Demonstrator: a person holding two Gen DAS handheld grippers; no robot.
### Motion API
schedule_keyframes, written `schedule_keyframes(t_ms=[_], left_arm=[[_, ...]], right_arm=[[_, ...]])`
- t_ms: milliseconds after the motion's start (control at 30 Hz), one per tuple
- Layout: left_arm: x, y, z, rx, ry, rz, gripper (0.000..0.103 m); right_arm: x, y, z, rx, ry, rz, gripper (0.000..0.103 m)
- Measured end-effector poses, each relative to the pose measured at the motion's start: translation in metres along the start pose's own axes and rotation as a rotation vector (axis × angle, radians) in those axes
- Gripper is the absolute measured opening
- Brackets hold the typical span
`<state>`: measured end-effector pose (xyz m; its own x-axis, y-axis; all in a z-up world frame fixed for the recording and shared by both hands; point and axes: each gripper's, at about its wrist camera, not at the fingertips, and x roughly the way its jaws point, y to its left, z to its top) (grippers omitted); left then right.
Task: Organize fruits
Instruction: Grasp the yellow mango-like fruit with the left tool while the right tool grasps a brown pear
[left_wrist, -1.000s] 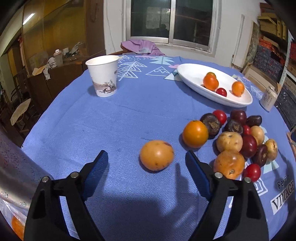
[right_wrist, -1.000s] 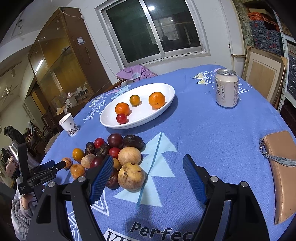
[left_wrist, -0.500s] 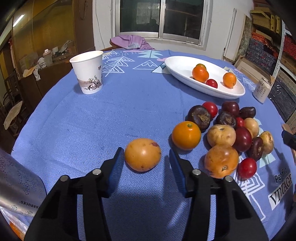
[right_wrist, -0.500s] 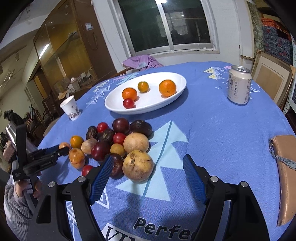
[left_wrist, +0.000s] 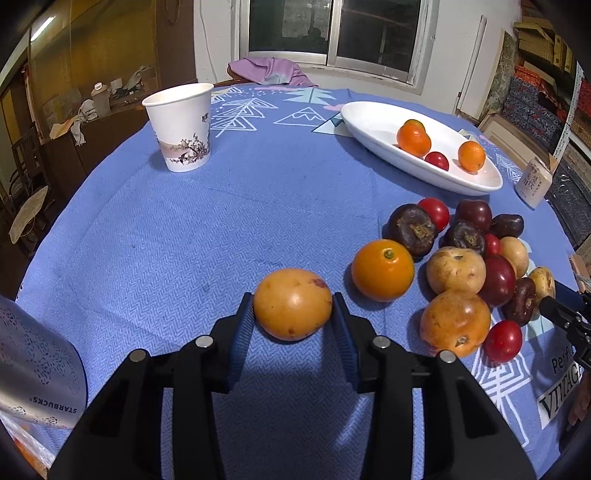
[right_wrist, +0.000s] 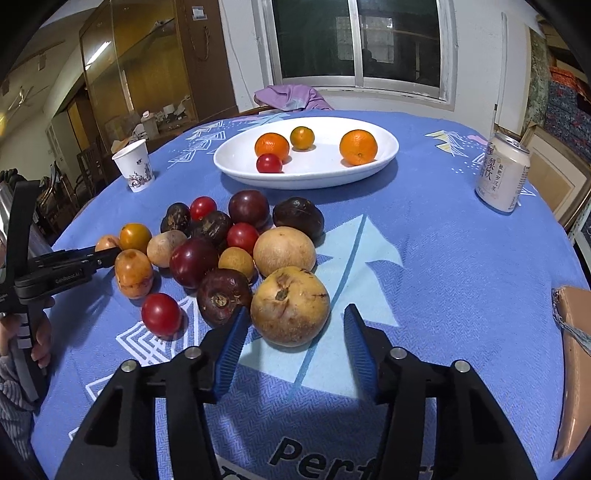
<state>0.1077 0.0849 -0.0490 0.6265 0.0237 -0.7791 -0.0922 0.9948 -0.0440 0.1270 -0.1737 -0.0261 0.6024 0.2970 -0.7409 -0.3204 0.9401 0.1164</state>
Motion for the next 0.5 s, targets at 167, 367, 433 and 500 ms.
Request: schedule_keyframes(t_ms=[167,367,433,500], left_arm=[[0.0,0.0,0.0,-0.006,0.001,-0.006,0.042],[0.0,0.002,0.001,-0.014,-0.002,-0.026,0.042],[0.0,0.002,0.001,-0.016,-0.003,-0.037,0.042],[0.0,0.003,0.001,-0.021,-0.005,-0.052,0.042]], right_arm=[[0.005,0.002,0.004,0.012,0.0,-0.002,0.047],[0.013,-0.007,0.006,0.066,0.021,0.025,0.047],[0.016,-0.008,0.006,0.08,0.036,0.045,0.047],[0.017,-0.009,0.005,0.086,0.038,0.052,0.047]])
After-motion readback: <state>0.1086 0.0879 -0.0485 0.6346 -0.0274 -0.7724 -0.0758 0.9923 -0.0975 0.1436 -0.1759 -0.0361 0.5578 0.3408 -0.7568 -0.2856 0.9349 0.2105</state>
